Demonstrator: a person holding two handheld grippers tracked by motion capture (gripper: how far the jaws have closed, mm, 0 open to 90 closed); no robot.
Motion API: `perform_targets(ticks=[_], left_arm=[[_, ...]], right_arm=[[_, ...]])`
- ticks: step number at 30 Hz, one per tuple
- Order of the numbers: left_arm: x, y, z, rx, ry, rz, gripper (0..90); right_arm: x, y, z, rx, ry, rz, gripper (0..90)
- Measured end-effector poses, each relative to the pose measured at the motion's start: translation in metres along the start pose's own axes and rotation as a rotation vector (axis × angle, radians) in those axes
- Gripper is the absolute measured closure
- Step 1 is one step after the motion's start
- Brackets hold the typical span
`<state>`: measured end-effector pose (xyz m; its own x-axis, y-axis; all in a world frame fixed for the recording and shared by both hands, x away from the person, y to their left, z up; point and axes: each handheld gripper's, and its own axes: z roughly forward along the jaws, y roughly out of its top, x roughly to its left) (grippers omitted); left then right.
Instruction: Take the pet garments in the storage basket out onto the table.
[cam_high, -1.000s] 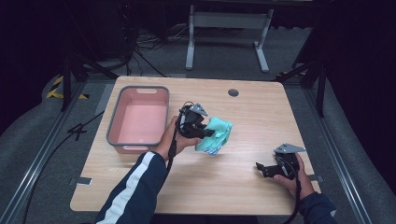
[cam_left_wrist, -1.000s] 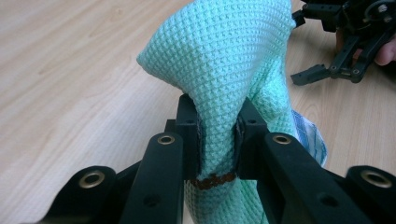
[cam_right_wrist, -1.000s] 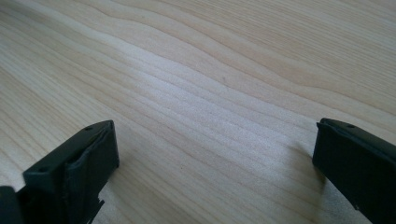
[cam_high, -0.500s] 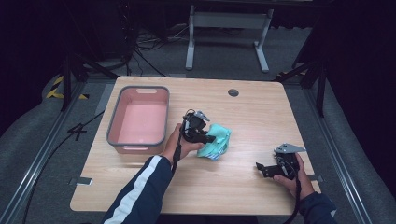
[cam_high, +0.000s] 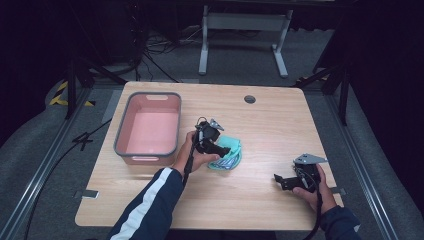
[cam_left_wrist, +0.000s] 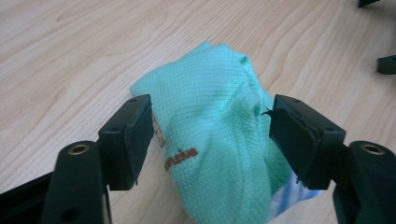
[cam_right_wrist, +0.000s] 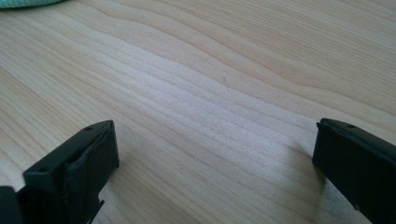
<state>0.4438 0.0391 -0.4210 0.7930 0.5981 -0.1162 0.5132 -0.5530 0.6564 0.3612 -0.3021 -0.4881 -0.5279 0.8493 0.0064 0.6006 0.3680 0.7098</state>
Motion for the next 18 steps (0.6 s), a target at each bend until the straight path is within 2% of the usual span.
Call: perform_targets(ticks=[4,6,8,15,18], left_arm=[[-0.007,0.001,-0.009,-0.004,-0.012,0.047,26.7],[-0.011,0.002,-0.016,-0.008,0.001,0.081,25.2],[-0.013,0.002,-0.021,-0.012,-0.005,0.097,25.0],[-0.024,0.003,-0.043,-0.01,0.022,0.193,23.4],[-0.027,0.001,-0.053,-0.017,0.034,0.213,22.8]], right_arm=[[0.0,0.0,0.0,0.0,0.0,0.0,0.6],[0.0,0.0,0.0,0.0,0.0,-0.001,0.5],[0.0,0.0,0.0,0.0,0.0,0.0,0.6],[0.0,0.0,0.0,0.0,0.0,0.0,0.6],[0.0,0.0,0.0,-0.001,-0.001,-0.002,0.6]])
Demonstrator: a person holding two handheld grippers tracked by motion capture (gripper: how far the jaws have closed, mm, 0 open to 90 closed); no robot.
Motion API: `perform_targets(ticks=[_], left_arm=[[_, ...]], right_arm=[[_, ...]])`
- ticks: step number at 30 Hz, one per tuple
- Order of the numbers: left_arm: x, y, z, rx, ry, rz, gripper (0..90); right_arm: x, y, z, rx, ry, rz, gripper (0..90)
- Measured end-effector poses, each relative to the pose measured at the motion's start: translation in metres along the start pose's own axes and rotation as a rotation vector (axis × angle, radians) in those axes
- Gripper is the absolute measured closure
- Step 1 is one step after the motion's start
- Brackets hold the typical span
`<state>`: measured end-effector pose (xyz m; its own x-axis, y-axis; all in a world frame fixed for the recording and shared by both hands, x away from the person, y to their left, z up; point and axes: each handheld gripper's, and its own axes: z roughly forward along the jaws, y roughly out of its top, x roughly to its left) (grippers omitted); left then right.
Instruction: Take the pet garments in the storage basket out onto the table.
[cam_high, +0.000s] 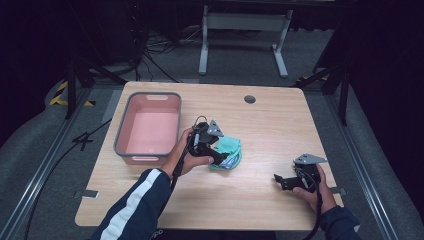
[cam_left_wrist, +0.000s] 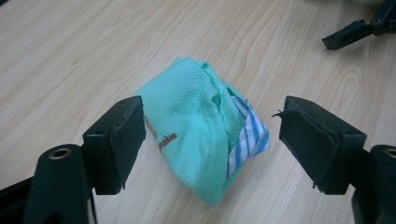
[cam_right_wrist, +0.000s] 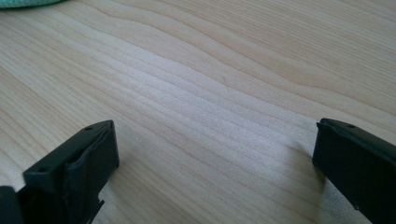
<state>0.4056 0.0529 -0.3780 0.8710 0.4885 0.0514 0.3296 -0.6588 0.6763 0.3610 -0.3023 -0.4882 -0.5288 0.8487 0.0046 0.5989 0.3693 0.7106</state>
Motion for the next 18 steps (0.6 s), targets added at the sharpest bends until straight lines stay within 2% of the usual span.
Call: perform_targets(ticks=[8,11,14,17,18], left_arm=[[-0.006,-0.012,-0.024,0.025,0.017,0.046,22.2],[-0.009,-0.018,-0.035,0.014,0.031,0.071,22.5],[-0.01,-0.023,-0.044,0.017,0.025,0.088,24.0],[-0.009,-0.033,-0.054,0.024,0.018,0.109,24.5],[-0.008,-0.038,-0.057,0.023,0.013,0.105,24.5]], right_arm=[[0.0,0.0,0.0,0.001,0.0,0.002,0.6],[0.0,0.0,0.0,0.0,0.001,-0.001,0.6],[0.0,0.0,0.0,0.0,0.002,-0.001,0.6],[0.0,0.0,0.0,0.0,0.002,-0.001,0.5],[0.0,0.0,0.0,0.0,0.002,-0.001,0.5]])
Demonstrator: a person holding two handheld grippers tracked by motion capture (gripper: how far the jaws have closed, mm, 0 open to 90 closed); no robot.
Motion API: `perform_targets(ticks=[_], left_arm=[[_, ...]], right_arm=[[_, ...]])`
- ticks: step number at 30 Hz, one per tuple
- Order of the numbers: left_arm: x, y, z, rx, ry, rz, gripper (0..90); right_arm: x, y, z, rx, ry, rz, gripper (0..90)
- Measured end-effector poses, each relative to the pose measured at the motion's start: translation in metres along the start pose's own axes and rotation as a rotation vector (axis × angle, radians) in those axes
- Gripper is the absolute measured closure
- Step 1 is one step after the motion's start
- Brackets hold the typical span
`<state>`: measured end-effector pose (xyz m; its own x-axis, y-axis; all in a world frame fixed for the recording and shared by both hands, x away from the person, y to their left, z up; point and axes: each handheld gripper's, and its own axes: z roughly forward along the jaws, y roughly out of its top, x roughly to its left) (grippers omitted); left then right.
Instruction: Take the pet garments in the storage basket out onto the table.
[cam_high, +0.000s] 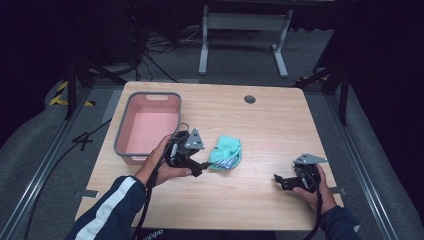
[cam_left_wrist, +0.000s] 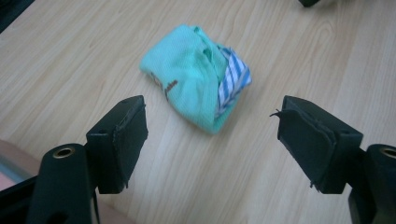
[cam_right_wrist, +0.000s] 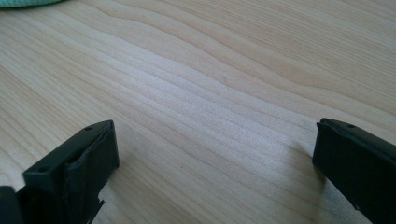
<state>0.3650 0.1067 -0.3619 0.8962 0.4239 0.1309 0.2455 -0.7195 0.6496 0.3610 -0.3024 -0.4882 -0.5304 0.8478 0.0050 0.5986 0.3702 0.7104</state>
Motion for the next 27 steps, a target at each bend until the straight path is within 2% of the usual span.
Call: perform_targets(ticks=[9,20,22,27], left_arm=[[0.001,-0.035,-0.029,-0.035,-0.024,-0.008,25.3],[-0.009,-0.073,-0.057,0.007,0.015,0.041,29.0],[-0.009,-0.08,-0.062,0.016,0.029,0.033,29.0],[-0.008,-0.098,-0.065,0.044,0.033,0.018,29.4]], right_arm=[[0.0,0.0,0.0,0.0,0.0,0.0,0.5],[0.0,0.0,0.0,0.0,-0.001,0.001,0.5],[0.0,0.0,0.0,0.0,-0.001,0.003,0.5],[0.0,0.0,0.0,0.001,-0.002,0.004,0.5]])
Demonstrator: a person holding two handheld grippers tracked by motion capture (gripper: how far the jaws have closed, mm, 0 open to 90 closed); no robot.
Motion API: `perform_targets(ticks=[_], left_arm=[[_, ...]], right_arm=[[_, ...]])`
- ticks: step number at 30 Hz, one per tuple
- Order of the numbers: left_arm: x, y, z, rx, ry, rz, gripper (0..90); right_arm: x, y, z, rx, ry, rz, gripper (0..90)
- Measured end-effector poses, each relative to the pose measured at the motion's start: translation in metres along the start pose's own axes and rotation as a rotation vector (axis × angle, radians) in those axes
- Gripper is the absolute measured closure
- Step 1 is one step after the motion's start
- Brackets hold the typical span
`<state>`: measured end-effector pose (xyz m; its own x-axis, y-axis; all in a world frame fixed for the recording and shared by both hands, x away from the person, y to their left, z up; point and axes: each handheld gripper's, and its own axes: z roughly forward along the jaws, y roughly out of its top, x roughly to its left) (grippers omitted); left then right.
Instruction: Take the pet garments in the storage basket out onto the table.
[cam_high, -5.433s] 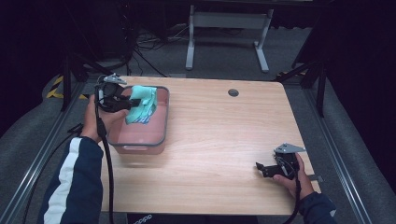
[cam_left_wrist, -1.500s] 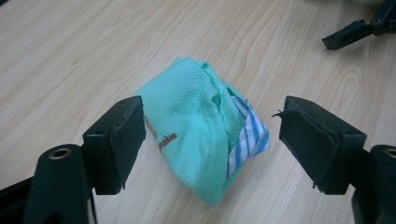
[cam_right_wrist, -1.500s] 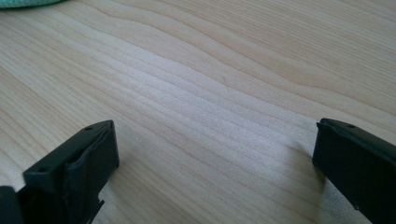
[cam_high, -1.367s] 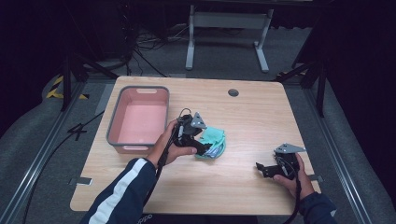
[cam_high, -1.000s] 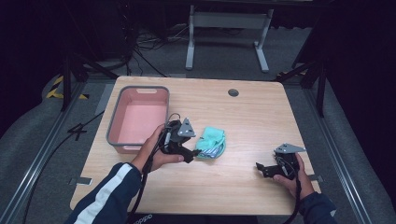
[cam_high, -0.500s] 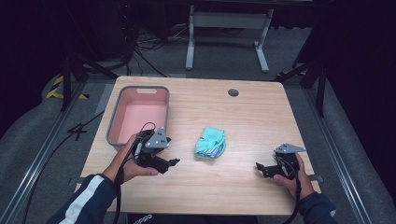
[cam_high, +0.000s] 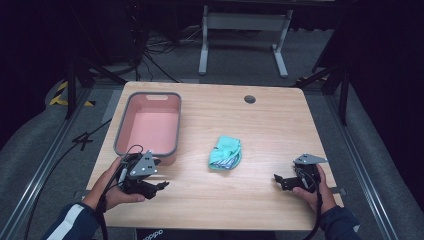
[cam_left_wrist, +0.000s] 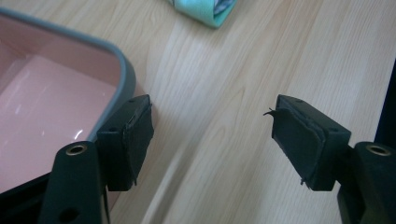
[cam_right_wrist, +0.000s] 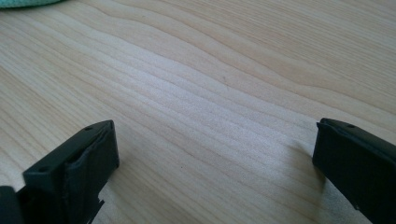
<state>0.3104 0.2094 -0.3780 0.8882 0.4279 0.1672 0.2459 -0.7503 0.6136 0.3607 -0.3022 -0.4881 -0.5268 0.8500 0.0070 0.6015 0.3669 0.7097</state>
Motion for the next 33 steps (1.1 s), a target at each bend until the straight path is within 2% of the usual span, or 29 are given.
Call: perform_targets(ticks=[6,8,9,10,13,15,22,27,33], left_arm=[[0.0,-0.021,0.002,0.03,0.013,0.001,29.3],[0.002,-0.027,0.004,0.044,0.021,0.002,29.1],[0.003,-0.034,0.005,0.062,0.038,0.001,29.0],[0.003,-0.034,0.005,0.062,0.038,0.001,28.7],[0.007,-0.045,0.009,0.07,0.04,-0.018,28.4],[0.009,-0.053,0.011,0.083,0.06,-0.021,26.4],[0.024,-0.084,0.016,0.091,0.074,-0.099,25.5],[0.033,-0.11,0.019,0.075,0.071,-0.177,25.1],[0.04,-0.136,0.024,0.016,0.037,-0.294,21.3]], right_arm=[[0.0,0.0,0.0,0.0,-0.001,0.0,0.5],[0.0,0.0,0.0,0.0,-0.001,0.001,0.5],[0.0,0.0,0.0,0.0,-0.001,0.001,0.6],[0.0,0.0,0.0,0.0,-0.001,0.001,0.5],[0.0,0.0,0.0,0.0,-0.001,0.001,0.5],[0.0,0.0,0.0,0.0,-0.001,0.001,0.5],[0.0,0.0,0.0,0.0,-0.001,0.001,0.5],[0.0,0.0,0.0,0.0,-0.001,0.001,0.5],[0.0,0.0,0.0,-0.001,0.002,-0.003,0.5]])
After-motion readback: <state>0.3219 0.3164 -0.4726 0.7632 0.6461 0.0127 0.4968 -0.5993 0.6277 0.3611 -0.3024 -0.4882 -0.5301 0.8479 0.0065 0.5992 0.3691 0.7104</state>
